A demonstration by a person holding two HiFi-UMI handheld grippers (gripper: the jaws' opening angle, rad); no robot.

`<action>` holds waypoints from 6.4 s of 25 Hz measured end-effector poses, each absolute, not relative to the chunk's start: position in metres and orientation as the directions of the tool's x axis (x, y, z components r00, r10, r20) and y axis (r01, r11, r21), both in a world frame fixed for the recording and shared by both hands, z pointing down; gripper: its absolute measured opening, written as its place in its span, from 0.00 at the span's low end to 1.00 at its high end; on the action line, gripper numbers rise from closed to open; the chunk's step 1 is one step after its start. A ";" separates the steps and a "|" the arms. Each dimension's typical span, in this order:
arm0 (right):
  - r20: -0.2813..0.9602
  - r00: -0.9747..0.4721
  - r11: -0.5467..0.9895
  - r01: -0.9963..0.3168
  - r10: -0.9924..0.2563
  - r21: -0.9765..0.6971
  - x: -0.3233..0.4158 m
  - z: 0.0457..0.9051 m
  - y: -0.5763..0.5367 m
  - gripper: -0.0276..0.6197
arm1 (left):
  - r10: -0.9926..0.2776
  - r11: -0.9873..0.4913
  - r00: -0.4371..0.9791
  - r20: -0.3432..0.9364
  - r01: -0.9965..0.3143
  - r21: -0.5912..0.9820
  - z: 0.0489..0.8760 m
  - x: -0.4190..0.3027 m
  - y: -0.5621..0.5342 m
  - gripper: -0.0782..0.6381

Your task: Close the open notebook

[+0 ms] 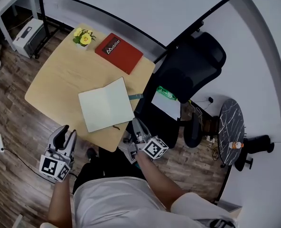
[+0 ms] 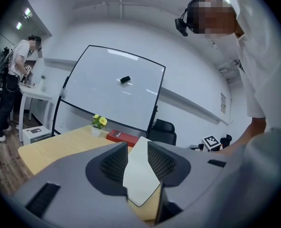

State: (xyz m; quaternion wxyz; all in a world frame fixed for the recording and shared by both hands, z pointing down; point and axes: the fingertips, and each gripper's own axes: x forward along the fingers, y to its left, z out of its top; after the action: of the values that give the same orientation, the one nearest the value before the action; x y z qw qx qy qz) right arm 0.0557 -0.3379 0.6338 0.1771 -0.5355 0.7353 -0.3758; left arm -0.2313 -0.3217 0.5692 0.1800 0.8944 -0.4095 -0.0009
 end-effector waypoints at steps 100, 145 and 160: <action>0.486 -0.748 0.846 -0.532 -0.452 -0.031 -0.147 0.675 -0.287 0.08 | -0.757 -0.536 0.630 0.173 -0.750 0.387 0.603 -0.249 -0.248 0.27; -0.110 -0.608 0.617 -0.783 -0.786 -0.077 0.169 0.433 -0.079 0.08 | -0.929 -0.368 0.369 -0.020 -0.922 0.118 0.434 -0.129 -0.030 0.17; -0.089 -0.638 0.643 -0.762 -0.765 -0.071 0.139 0.445 0.006 0.08 | -0.952 -0.297 0.303 0.049 -0.949 0.107 0.454 -0.133 0.074 0.17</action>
State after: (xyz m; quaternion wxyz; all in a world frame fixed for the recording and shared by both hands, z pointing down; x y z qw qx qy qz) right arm 0.1386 0.0059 0.4447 0.0553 -0.4220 0.9048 -0.0136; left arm -0.1331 0.0736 0.4545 0.0579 0.8052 -0.5900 -0.0120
